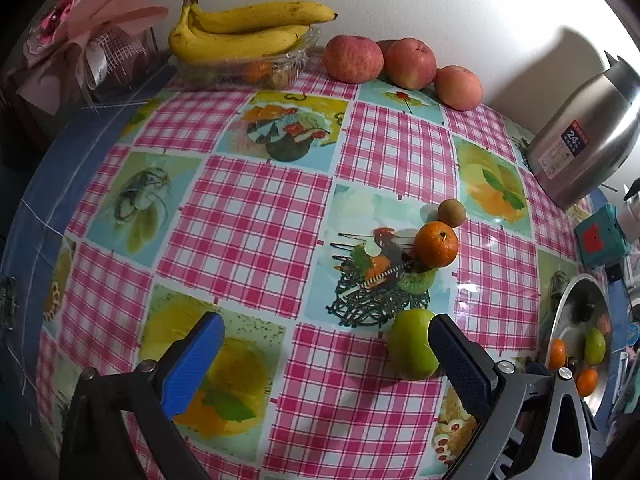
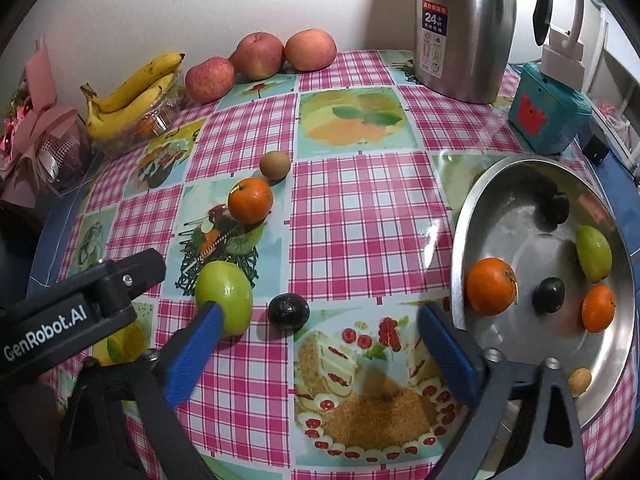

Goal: Organize fruits
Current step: 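Move the left tool to the green apple while the right tool nears the dark plum, then close the left tool on the green apple while the right tool grips the dark plum, then lift and carry the green apple and dark plum over the steel basin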

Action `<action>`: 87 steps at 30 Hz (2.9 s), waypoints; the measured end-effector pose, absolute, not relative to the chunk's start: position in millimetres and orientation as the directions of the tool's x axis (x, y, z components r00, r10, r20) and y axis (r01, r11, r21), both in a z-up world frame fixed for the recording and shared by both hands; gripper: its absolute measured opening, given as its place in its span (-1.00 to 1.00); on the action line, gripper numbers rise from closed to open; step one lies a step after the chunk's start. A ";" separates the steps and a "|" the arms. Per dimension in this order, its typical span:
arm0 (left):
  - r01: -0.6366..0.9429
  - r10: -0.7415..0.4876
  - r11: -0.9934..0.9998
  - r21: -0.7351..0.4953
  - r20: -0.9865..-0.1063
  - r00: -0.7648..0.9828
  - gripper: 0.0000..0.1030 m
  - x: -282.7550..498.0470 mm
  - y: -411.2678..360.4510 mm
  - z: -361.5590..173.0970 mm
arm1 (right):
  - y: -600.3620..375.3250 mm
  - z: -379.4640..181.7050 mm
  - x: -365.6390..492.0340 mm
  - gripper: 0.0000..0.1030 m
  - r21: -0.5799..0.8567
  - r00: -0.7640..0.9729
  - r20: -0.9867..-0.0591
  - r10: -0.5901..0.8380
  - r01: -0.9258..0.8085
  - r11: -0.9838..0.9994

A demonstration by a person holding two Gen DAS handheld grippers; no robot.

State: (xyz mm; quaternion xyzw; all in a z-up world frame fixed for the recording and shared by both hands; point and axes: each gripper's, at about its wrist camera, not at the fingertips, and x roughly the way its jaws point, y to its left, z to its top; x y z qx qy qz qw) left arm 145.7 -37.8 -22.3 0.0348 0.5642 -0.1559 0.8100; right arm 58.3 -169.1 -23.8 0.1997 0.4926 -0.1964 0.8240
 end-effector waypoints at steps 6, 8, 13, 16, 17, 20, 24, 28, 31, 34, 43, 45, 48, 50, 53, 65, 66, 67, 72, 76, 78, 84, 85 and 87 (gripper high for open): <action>0.299 -0.217 0.946 -0.124 -0.928 0.302 1.00 144.2 -41.1 -26.1 | -168.5 -32.6 62.1 0.45 0.164 0.430 -0.899 -0.082 0.504 0.848; 0.298 -0.222 0.946 -0.130 -0.928 0.298 1.00 144.5 -41.7 -26.7 | -166.6 -35.2 63.3 0.38 0.162 0.427 -0.901 -0.079 0.498 0.852; 0.295 -0.236 0.944 -0.147 -0.927 0.292 1.00 145.9 -43.0 -28.9 | -167.8 -38.6 65.1 0.16 0.146 0.416 -0.905 -0.087 0.497 0.856; 0.295 -0.250 0.941 -0.167 -0.930 0.271 1.00 146.2 -45.0 -33.1 | -169.2 -41.4 65.5 0.00 0.159 0.415 -0.907 -0.072 0.495 0.854; 0.294 -0.259 0.939 -0.179 -0.930 0.259 1.00 145.9 -45.8 -35.5 | -169.3 -41.9 65.7 -0.01 0.166 0.418 -0.906 -0.065 0.494 0.853; 0.283 -0.281 0.936 -0.210 -0.930 0.236 1.00 145.6 -47.2 -39.8 | -168.7 -43.3 67.7 -0.03 0.176 0.420 -0.906 -0.053 0.488 0.855; 0.267 -0.298 0.935 -0.234 -0.926 0.232 1.00 145.3 -47.8 -42.4 | -167.2 -47.1 70.1 -0.08 0.192 0.420 -0.907 -0.032 0.480 0.856; 0.254 -0.303 0.935 -0.246 -0.929 0.213 1.00 145.2 -48.6 -48.0 | -166.4 -50.6 71.9 -0.15 0.188 0.414 -0.910 -0.029 0.475 0.860; 0.247 -0.307 0.934 -0.257 -0.932 0.191 1.00 146.5 -49.1 -53.7 | -166.2 -50.8 74.0 -0.18 0.189 0.419 -0.907 -0.027 0.466 0.865; 0.240 -0.304 0.936 -0.258 -0.936 0.176 1.00 146.8 -49.3 -57.7 | -164.6 -51.6 76.1 -0.23 0.186 0.421 -0.907 -0.024 0.451 0.873; 0.240 -0.338 0.924 -0.298 -0.929 0.149 1.00 144.6 -51.7 -61.0 | -163.0 -55.5 80.9 -0.26 0.182 0.421 -0.907 -0.028 0.451 0.874; 0.238 -0.350 0.920 -0.313 -0.927 0.132 0.99 144.3 -52.7 -63.0 | -163.3 -55.9 81.0 -0.25 0.185 0.423 -0.906 -0.028 0.454 0.872; 0.230 -0.370 0.913 -0.338 -0.922 0.114 0.98 143.5 -52.5 -64.1 | -164.8 -54.9 78.6 -0.38 0.186 0.426 -0.904 -0.031 0.458 0.869; 0.231 -0.375 0.910 -0.343 -0.921 0.111 0.97 143.0 -53.5 -63.1 | -166.0 -54.8 78.4 -0.45 0.208 0.433 -0.901 -0.011 0.455 0.866; 0.237 -0.389 0.904 -0.356 -0.914 0.112 0.86 142.6 -55.7 -60.1 | -165.5 -52.6 76.9 -0.47 0.209 0.439 -0.898 -0.010 0.447 0.870; 0.214 -0.405 0.900 -0.379 -0.909 0.094 0.39 138.6 -61.2 -62.6 | -177.8 -44.1 62.2 -0.47 0.197 0.440 -0.897 -0.029 0.457 0.867; 0.215 -0.405 0.901 -0.378 -0.909 0.096 0.30 138.5 -62.0 -62.9 | -179.2 -43.6 60.6 -0.47 0.195 0.440 -0.898 -0.030 0.459 0.867; 0.215 -0.406 0.900 -0.379 -0.909 0.097 0.26 137.8 -61.6 -62.4 | -180.6 -43.2 59.4 -0.48 0.194 0.438 -0.898 -0.032 0.460 0.866; 0.219 -0.418 0.894 -0.390 -0.903 0.098 -0.15 136.9 -65.2 -61.2 | -187.1 -41.6 52.1 -0.48 0.192 0.434 -0.900 -0.035 0.467 0.863; 0.234 -0.404 0.898 -0.372 -0.908 0.111 -0.18 134.9 -70.0 -58.9 | -189.4 -38.2 49.2 -0.48 0.201 0.444 -0.896 -0.031 0.466 0.862; 0.230 -0.404 0.899 -0.372 -0.908 0.112 -0.18 134.2 -70.7 -58.2 | -190.5 -35.2 47.6 -0.48 0.204 0.451 -0.892 -0.032 0.463 0.862; 0.233 -0.430 0.890 -0.393 -0.892 0.136 -0.18 131.5 -73.7 -44.0 | -194.7 -30.1 44.5 -0.48 0.212 0.463 -0.885 -0.033 0.468 0.858; 0.235 -0.436 0.887 -0.397 -0.889 0.142 -0.18 131.6 -74.5 -40.9 | -196.1 -28.5 43.2 -0.48 0.217 0.468 -0.883 -0.033 0.469 0.856; 0.237 -0.450 0.881 -0.409 -0.880 0.153 -0.18 131.0 -74.5 -33.5 | -198.0 -24.5 41.0 -0.48 0.224 0.477 -0.878 -0.032 0.469 0.854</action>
